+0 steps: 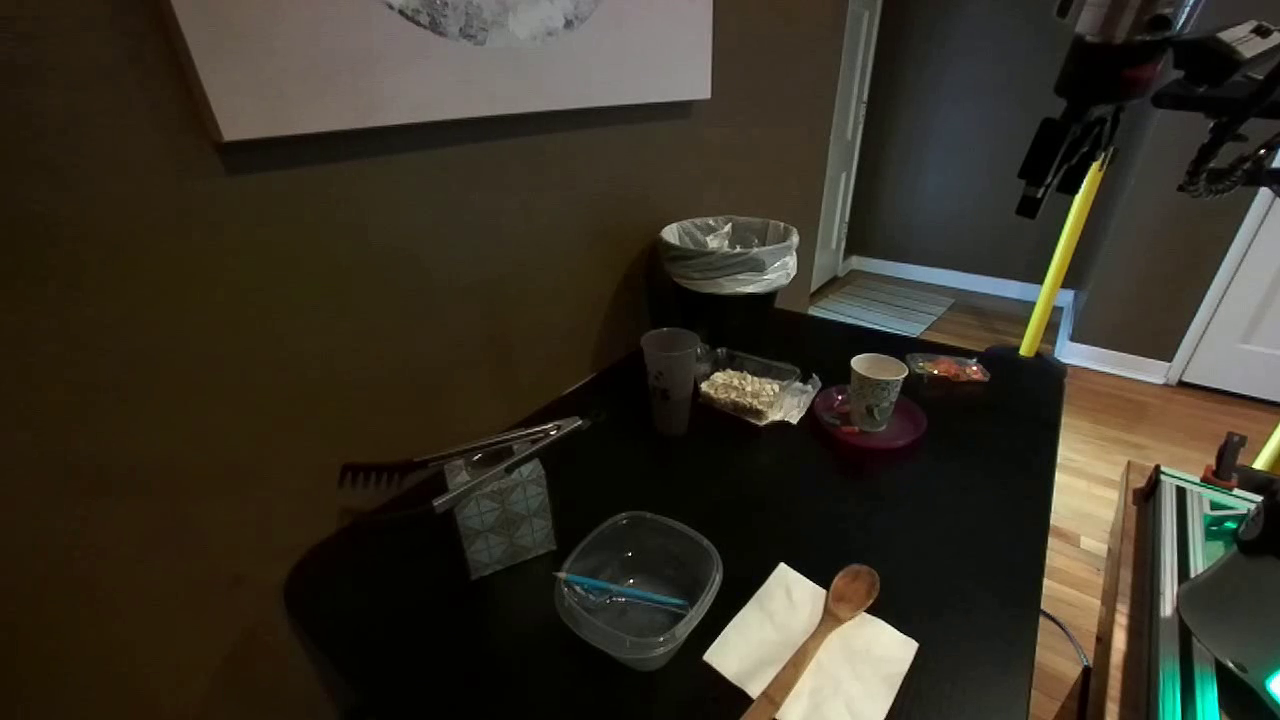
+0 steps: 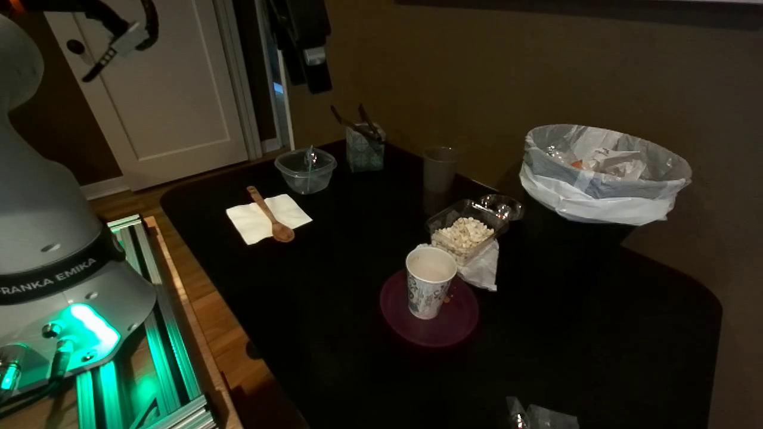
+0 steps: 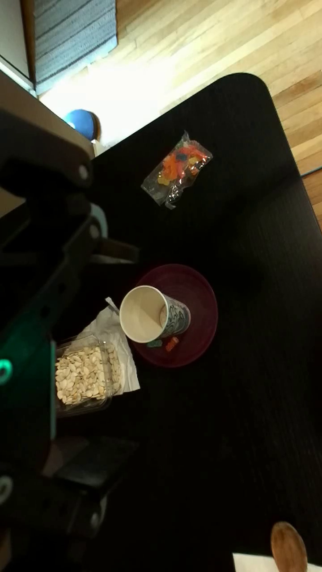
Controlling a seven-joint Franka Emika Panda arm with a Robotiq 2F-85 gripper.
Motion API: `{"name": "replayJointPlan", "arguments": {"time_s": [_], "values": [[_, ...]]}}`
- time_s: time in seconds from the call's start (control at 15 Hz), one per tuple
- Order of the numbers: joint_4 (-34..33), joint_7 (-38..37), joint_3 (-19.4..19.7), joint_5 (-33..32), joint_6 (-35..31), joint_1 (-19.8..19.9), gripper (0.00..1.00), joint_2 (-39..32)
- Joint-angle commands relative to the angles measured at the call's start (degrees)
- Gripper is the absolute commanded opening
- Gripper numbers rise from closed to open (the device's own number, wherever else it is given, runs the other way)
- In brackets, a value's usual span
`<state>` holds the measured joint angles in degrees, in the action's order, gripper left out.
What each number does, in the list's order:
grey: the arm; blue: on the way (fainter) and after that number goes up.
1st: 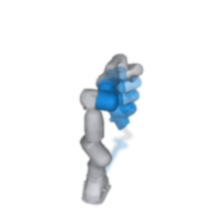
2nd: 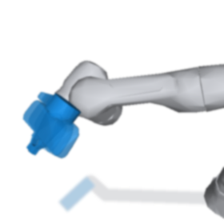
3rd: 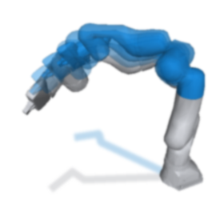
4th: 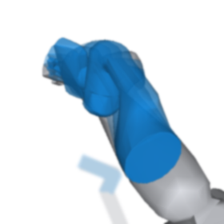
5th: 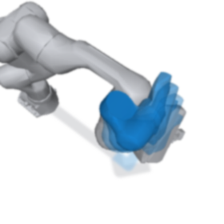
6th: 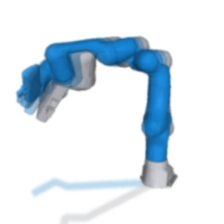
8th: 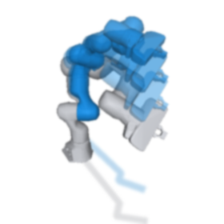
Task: Remove the coffee cup from the purple plate.
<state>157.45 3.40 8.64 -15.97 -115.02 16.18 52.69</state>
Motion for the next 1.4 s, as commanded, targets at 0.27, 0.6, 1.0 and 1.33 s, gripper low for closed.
{"name": "replayJointPlan", "arguments": {"time_s": [0.27, 0.6, 1.0, 1.33], "values": [[-0.2, -0.3, 0.4, -0.3, 0.3, -0.5, 1.0, 0.0], [-0.2, -0.3, 0.4, -0.3, 0.3, -0.5, 1.0, 0.0], [-0.9, -10.7, -1.2, 4.8, -4.7, -0.3, 1.0, -3.6], [-4.7, -21.1, -5.8, 2.1, -14.4, 3.3, 1.0, -17.1]]}}
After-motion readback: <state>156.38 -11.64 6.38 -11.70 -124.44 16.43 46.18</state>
